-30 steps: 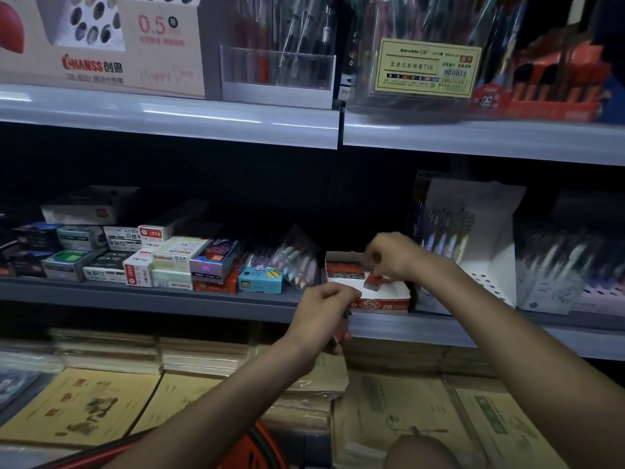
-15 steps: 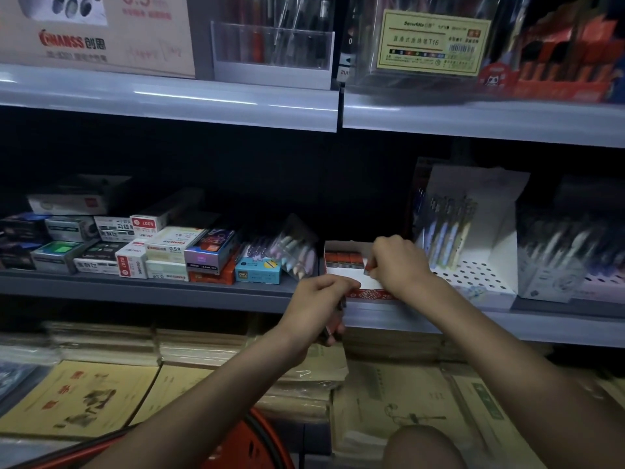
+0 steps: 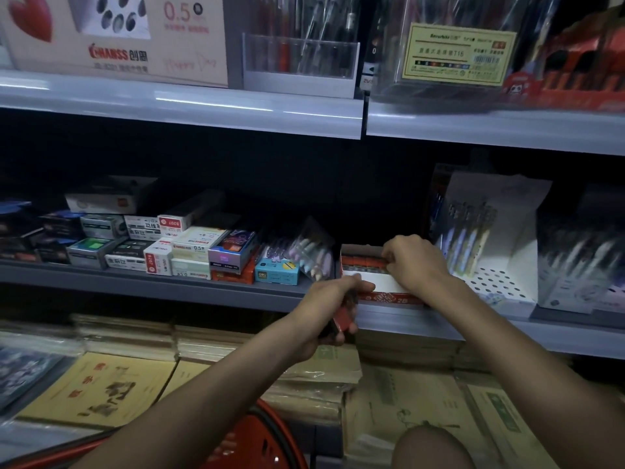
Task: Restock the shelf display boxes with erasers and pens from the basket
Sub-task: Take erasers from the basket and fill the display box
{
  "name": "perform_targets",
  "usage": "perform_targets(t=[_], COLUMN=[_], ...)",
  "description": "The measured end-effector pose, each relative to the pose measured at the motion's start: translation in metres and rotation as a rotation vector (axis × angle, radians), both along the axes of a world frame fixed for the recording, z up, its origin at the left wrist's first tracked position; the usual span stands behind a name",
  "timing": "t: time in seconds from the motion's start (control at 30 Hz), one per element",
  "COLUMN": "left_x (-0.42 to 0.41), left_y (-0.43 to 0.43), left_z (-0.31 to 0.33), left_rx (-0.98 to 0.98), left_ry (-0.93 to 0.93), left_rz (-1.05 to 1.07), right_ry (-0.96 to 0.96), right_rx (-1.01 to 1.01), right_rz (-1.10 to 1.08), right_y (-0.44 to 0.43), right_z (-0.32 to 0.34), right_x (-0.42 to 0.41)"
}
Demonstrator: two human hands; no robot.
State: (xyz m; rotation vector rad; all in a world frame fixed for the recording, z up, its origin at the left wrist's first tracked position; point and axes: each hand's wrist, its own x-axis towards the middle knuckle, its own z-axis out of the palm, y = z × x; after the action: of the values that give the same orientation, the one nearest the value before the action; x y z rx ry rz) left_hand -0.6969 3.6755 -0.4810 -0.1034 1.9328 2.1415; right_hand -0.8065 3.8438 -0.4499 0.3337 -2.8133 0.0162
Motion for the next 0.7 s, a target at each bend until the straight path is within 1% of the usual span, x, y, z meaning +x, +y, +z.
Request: perform_targets(t=[0.07,0.13,0.2,0.23,0.33,0.43,0.47,0.5,0.57,0.7], left_x=[0.002,0.002,0.002,0.003,0.007,0.012,0.013,0.014,0.014,0.015], left_y=[-0.002,-0.004,-0.006,-0.007,-0.004,0.001,0.003,0.004,0.003,-0.003], left_z=[0.004,0.007,0.009,0.010,0.014,0.017,0.017,0.017,0.017,0.014], left_rx=[0.163,0.298,0.339,0.338,0.288,0.195,0.183,0.179,0.163,0.043], left_ry=[-0.106,-0.160,-0.155,-0.143,-0.108,-0.064,-0.052,-0.043,-0.033,0.031], left_rz=[0.013,0.023,0.045,0.062,0.116,0.158,0.160,0.158,0.158,0.143], right_ry=[0.028,-0.055,-0.182,-0.210,-0.271,-0.422,-0.443,-0.439,-0.371,-0.187], right_rx=[-0.081,-0.307,-0.557,-0.615,-0.674,-0.762,-0.785,-0.807,-0.848,-0.810], right_rz=[0.060,0.151,0.224,0.225,0.190,0.197,0.188,0.174,0.133,0.087], right_y=[-0.002,-0.007,-0.014,-0.018,-0.026,-0.030,-0.029,-0.027,-0.019,0.007], right_z=[0.009,0.017,0.027,0.029,0.033,0.033,0.034,0.035,0.039,0.045], right_x=[0.016,0.036,0.059,0.069,0.092,0.103,0.105,0.104,0.101,0.088])
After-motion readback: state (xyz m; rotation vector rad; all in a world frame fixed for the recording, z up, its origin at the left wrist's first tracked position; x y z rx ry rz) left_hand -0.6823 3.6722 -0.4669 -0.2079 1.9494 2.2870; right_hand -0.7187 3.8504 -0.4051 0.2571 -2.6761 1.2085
